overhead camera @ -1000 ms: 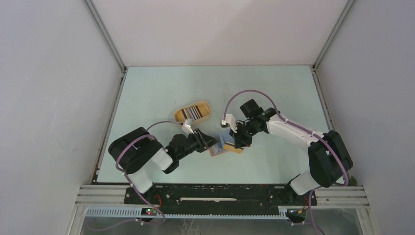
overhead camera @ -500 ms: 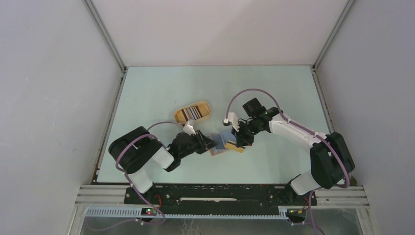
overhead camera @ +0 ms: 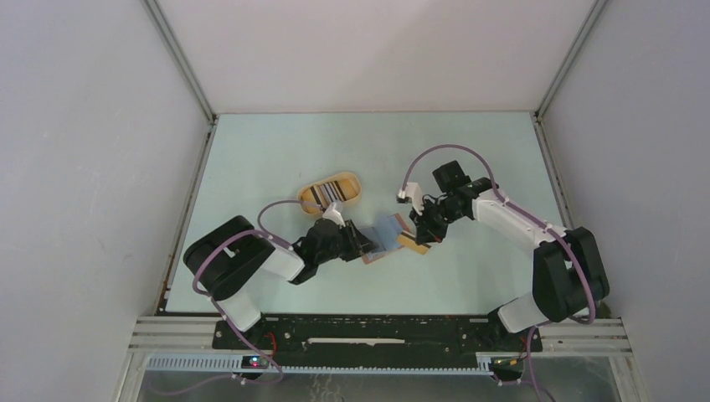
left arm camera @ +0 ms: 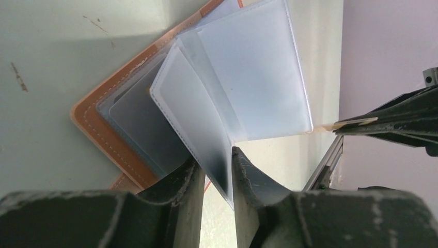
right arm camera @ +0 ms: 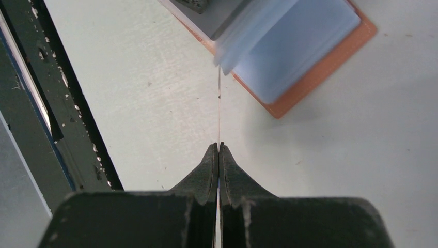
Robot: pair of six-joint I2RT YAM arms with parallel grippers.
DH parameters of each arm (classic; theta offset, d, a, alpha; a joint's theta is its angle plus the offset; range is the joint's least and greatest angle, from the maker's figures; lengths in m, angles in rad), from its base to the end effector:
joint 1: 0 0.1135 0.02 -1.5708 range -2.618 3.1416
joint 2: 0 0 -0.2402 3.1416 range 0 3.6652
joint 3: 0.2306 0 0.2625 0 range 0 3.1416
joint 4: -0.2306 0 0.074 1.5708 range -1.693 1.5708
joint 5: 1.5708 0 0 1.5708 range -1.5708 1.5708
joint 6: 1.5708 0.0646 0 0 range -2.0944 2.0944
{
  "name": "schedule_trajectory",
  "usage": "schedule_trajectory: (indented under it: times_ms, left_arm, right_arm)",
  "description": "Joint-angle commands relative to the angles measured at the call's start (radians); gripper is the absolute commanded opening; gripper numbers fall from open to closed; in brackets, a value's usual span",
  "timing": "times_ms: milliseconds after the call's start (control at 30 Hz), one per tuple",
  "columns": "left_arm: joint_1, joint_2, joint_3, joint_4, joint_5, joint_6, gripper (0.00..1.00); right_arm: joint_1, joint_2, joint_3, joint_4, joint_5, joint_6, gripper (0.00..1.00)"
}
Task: Put the credit cards into the card holder
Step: Turn over the card slot in the card holder.
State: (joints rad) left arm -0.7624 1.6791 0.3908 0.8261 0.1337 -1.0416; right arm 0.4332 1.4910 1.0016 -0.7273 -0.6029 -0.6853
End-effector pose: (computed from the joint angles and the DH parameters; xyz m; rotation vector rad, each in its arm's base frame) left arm 0.2098 -0.2123 0.0620 -0.2230 2.2645 -1.1986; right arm 0.2558 0.1586 0.1664 -1.5150 2.1456 0.7499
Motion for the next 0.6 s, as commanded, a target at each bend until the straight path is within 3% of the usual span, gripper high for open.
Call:
schedule_trajectory:
  times_ms: [0,200,333,467,567]
  left_arm:
    - [-0.016,-0.036,0.05,-0.066,-0.024,0.05,0.31]
    - [-0.022,-0.038,0.066,-0.092,-0.029,0.063,0.31]
    - [-0.024,-0.039,0.072,-0.099,-0.035,0.07,0.31]
    - [-0.028,-0.044,0.066,-0.101,-0.043,0.075,0.31]
    - [-0.032,-0.055,0.058,-0.101,-0.057,0.078,0.31]
  right_arm:
    - [-0.057,-0.06,-0.002,-0.011,-0.021,0.006,0.0]
    - [-0.117,-0.127,-0.002,-0.012,-0.087,0.02,0.0]
    - [-0.066,-0.165,0.041,-0.024,-0.198,0.076,0.0]
    - [0.007,-0.097,0.114,0.035,-0.213,0.243,0.0]
    - [-0.005,0.007,0.168,0.118,-0.224,0.418,0.0]
